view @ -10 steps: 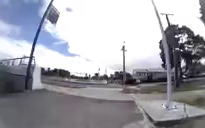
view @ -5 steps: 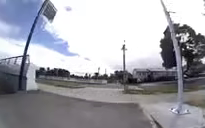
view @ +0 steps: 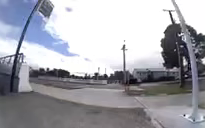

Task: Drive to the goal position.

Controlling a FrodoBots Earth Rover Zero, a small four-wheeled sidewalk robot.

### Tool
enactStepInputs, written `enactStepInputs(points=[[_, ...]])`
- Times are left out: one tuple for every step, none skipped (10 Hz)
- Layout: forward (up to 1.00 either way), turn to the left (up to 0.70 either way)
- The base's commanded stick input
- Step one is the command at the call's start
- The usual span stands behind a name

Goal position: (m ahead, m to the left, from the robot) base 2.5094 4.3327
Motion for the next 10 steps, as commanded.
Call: enactStepInputs(points=[[0.7,0.35],[0.7,0.35],[0.7,0.35],[0.7,0.35],[0.7,0.35],[0.7,0.35],[0.7,0.35],[0.7,0.35],[0.7,0.35],[0.7,0.35]])
